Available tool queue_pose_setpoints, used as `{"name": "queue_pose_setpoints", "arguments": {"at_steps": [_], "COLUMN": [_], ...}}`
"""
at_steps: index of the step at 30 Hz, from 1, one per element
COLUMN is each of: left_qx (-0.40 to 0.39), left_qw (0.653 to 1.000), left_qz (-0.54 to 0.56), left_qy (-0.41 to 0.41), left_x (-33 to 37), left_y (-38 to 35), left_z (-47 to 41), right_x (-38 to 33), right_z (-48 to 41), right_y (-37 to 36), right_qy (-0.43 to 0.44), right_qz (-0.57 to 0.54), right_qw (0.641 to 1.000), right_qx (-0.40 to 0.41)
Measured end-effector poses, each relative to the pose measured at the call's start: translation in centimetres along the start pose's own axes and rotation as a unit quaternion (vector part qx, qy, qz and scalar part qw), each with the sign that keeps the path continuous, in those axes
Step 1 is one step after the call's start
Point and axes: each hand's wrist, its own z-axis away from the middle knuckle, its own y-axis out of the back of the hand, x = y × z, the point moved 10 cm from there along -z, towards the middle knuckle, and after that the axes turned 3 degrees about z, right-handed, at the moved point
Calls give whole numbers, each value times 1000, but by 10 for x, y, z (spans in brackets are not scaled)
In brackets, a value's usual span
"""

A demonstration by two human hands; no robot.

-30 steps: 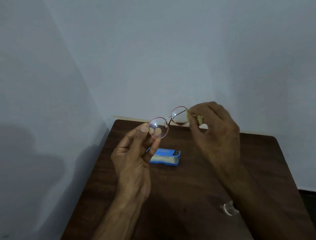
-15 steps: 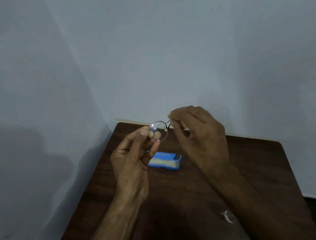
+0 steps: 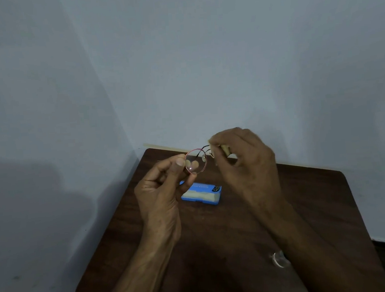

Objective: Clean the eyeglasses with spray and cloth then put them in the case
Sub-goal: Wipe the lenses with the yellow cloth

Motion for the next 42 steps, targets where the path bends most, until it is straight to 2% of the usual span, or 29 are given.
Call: {"name": "queue_pose_setpoints", "arguments": {"at_steps": [2, 6, 11, 15, 19, 24, 30, 36, 40, 42], "left_qx": [6, 14, 23, 16, 17, -8, -16, -43, -41, -36], "left_qw": [1000, 998, 993, 992, 990, 992, 994, 992, 989, 987], "left_qz": [18, 51, 90, 96, 105, 97, 75, 84, 101, 109], "left_qy": [10, 35, 67, 80, 90, 85, 74, 81, 99, 110], "left_x": [-2, -7, -14, -19, -20, -15, 0, 11, 10, 8], "left_y": [2, 3, 6, 5, 9, 9, 16, 23, 30, 34], "left_z": [3, 11, 18, 26, 28, 31, 22, 12, 3, -1], "right_x": [-6, 30, -2, 14, -16, 10, -36, -31, -74, -82], "right_z": [9, 9, 28, 16, 25, 8, 26, 10, 20, 23], "right_y": [1, 17, 14, 30, 23, 40, 12, 28, -1, -5], "right_qy": [21, -49, 16, -38, 1, -65, -23, -56, 0, 1], "right_qz": [-22, -8, 0, 29, 0, 2, 1, 92, 26, 3], "right_qw": [999, 998, 1000, 998, 1000, 997, 999, 993, 1000, 1000], "right_qx": [-10, 39, 1, 47, -3, 45, -24, 44, -11, -20]}}
